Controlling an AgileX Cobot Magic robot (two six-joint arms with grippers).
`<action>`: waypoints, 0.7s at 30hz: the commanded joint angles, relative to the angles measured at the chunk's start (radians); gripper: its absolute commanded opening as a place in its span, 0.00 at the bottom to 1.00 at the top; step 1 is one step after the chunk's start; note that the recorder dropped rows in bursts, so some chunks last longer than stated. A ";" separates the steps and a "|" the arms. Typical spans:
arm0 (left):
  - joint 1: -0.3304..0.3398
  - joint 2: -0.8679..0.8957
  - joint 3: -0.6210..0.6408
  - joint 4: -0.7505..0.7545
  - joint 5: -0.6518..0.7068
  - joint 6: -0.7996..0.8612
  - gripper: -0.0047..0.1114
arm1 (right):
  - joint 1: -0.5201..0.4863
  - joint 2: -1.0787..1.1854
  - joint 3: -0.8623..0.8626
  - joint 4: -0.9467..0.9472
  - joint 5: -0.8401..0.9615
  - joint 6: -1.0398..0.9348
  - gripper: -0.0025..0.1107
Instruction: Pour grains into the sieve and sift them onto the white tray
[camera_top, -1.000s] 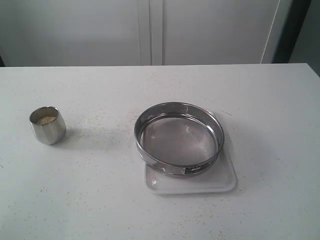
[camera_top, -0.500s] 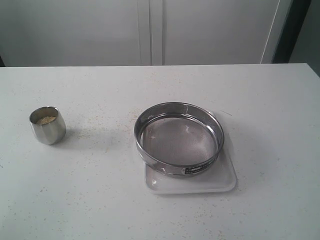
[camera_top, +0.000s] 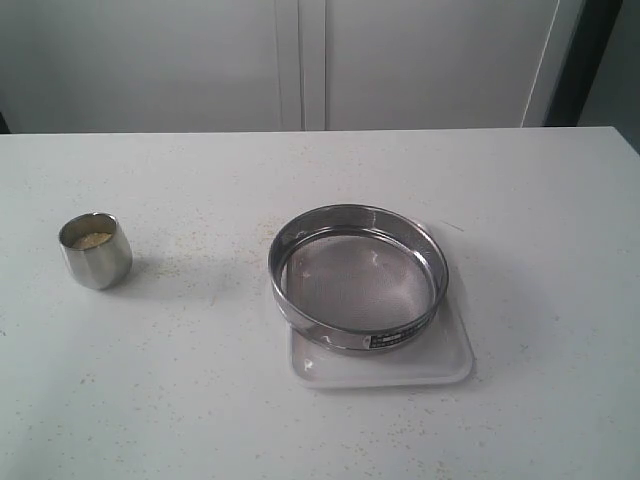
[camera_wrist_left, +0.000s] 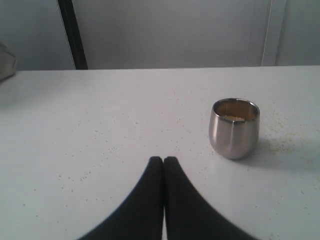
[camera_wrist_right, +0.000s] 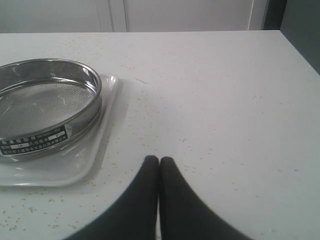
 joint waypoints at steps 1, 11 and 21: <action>-0.007 -0.005 0.005 -0.002 -0.046 0.000 0.04 | -0.011 -0.005 0.005 0.002 -0.012 0.004 0.02; -0.007 -0.005 0.005 -0.002 -0.105 0.000 0.04 | -0.011 -0.005 0.005 0.002 -0.012 0.014 0.02; -0.007 -0.005 0.005 -0.002 -0.160 -0.006 0.04 | -0.011 -0.005 0.005 0.002 -0.012 0.014 0.02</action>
